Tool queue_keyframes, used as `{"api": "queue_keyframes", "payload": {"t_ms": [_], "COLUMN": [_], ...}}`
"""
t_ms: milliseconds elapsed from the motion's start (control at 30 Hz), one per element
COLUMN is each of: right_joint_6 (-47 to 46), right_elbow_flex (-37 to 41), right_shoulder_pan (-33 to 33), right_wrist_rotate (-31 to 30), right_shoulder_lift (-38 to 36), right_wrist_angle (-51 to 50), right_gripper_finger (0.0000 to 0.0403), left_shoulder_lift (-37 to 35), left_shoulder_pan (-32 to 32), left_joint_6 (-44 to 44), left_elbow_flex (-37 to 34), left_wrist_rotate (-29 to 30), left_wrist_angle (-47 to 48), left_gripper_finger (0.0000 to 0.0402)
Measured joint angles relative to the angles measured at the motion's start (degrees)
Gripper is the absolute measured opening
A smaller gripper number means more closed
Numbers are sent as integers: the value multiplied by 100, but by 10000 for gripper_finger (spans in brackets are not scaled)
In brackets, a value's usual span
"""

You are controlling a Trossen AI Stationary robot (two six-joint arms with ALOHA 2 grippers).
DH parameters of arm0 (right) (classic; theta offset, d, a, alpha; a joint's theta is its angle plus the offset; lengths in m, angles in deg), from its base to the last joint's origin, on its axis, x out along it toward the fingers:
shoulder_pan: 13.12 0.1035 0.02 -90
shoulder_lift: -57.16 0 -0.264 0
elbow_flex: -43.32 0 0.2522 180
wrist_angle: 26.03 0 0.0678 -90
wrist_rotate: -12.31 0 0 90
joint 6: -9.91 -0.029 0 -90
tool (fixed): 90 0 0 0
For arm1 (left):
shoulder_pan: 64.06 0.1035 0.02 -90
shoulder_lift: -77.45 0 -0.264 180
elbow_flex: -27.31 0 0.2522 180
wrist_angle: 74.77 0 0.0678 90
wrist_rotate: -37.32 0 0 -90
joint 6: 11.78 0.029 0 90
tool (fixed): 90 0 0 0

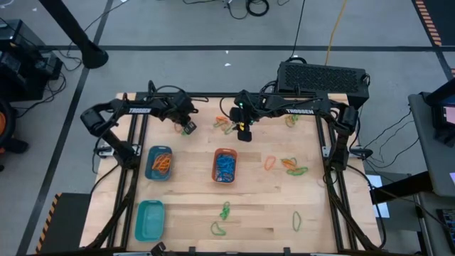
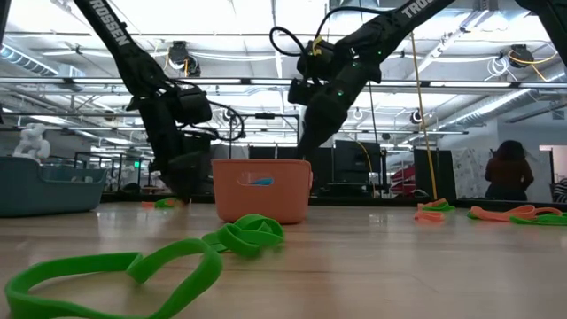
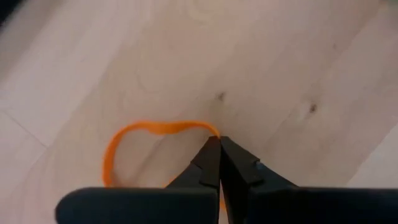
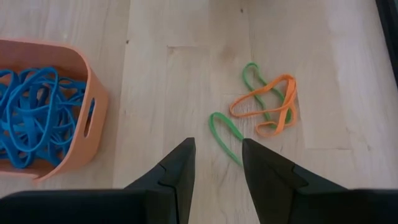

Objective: Sort rubber bands into baskets
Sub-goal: Put the orange rubber band into the blue bin

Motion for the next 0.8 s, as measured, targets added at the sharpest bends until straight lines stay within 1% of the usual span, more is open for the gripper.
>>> {"api": "queue_keyframes", "payload": {"t_ms": [200,467,800], "right_joint_6": [-110,-197,-302], "right_elbow_flex": [0,0,0], "right_shoulder_pan": [0,0,2], "right_wrist_rotate": [-2,-3,-4], "right_shoulder_lift": [0,0,0], "right_wrist_angle": [-133,-283,-494], "right_gripper_finger": [125,125,125], "left_shoulder_lift": [-333,-1106,-2230], "left_shoulder_pan": [-86,-216,-458], "left_joint_6": [1,-35,-199], "left_elbow_flex": [-2,0,0], "left_wrist_rotate": [81,93,105], "left_wrist_angle": [-310,-997,-956], "left_gripper_finger": [2,1,0]}}
